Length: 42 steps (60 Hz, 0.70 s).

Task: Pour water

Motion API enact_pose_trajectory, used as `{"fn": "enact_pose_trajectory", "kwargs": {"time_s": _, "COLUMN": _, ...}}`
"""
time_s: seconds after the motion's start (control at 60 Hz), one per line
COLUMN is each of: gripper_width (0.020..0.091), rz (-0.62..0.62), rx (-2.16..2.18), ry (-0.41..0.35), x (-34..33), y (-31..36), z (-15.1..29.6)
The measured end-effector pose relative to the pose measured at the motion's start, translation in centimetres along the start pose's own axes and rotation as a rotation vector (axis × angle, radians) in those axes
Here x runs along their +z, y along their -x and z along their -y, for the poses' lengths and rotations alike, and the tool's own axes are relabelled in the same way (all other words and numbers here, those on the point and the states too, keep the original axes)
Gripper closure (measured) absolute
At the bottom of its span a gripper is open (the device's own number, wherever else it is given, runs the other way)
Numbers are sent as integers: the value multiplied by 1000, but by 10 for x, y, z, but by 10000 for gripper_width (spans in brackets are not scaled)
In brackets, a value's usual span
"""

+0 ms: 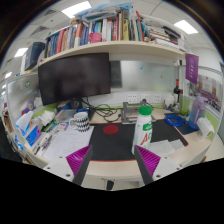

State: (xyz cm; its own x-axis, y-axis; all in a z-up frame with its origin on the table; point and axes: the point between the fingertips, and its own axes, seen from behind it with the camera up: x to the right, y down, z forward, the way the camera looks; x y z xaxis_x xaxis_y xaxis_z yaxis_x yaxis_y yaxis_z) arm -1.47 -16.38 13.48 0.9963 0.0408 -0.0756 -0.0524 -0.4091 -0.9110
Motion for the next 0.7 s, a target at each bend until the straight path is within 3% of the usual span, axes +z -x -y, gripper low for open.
{"fn": "enact_pose_trajectory", "kwargs": {"time_s": 0.217, "gripper_width": 253, "rz": -75, "rx": 22, "ry": -15, "x": 31, "y": -83, "z": -15}}
{"fn": "enact_pose_trajectory", "kwargs": {"time_s": 0.6, "gripper_width": 249, "rz": -55, "rx": -90, "ry": -148, "x": 112, "y": -120, "z": 18}}
{"fn": "enact_pose_trajectory", "kwargs": {"time_s": 0.7, "gripper_width": 300, "rz": -38, "rx": -91, "ry": -149, "x": 130, "y": -116, "z": 17}}
